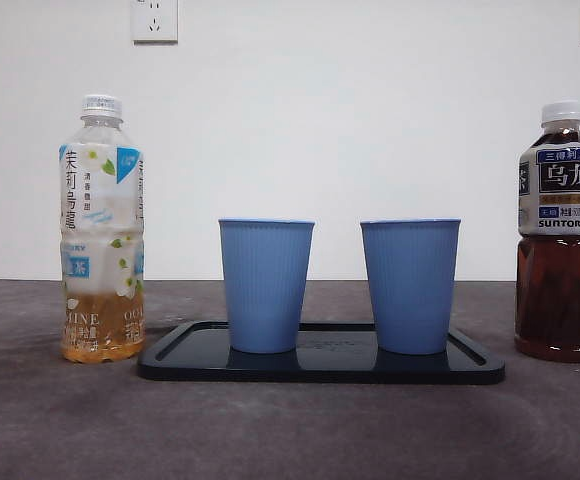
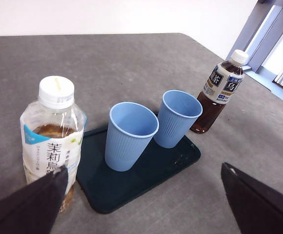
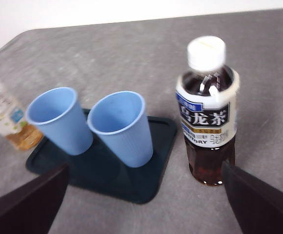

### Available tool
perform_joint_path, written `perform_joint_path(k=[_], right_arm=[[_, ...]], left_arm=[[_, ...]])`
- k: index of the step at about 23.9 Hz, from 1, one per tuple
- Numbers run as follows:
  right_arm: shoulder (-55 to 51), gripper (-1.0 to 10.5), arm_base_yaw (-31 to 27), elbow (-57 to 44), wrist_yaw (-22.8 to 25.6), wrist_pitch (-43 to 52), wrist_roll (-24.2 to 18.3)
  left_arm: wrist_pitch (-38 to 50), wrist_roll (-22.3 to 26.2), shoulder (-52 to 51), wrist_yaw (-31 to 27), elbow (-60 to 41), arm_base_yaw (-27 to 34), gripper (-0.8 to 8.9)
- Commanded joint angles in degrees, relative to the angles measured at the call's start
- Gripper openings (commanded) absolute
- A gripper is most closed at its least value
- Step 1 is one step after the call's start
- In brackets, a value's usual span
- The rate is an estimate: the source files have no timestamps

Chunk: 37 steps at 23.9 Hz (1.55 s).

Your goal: Pour the drink into the cup

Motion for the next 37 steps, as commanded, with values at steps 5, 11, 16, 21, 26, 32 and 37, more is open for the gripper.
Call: perform_joint_path(k=[5, 11, 16, 21, 26, 32, 37], right_arm=[[0.26, 5.0, 1.42, -10.03, 4.46, 18.62, 5.77], [4.28, 5.0, 2.16, -17.92, 7.74, 32.39, 5.18], [11.91, 5.0, 2.14, -20.96, 8.09, 42.77, 3.45], [21.09, 5.0, 2.05, -21.07, 8.81, 53.92, 1.86], [30.08, 5.0, 2.03, -21.05, 9.16, 63.69, 1.84], [38.97, 5.0, 1.22, -20.96, 10.54, 73.61, 1.16], [44.94, 5.0, 0.22, -19.45, 10.16, 77.50, 1.01]], left_arm=[[0.61, -0.57, 2.01, 0.24, 1.05, -0.11, 4.99], [0.66, -1.05, 2.56, 0.26, 1.05, -0.11, 4.99], [0.63, -1.38, 2.56, 0.26, 1.05, -0.57, 4.99], [0.61, -1.40, 2.56, 0.26, 1.05, -1.22, 4.99], [0.61, -1.40, 2.56, 0.26, 1.05, -1.49, 4.99], [0.61, -1.40, 2.56, 0.26, 1.05, -1.49, 4.99], [0.63, -1.40, 2.56, 0.26, 1.05, -1.49, 4.99]])
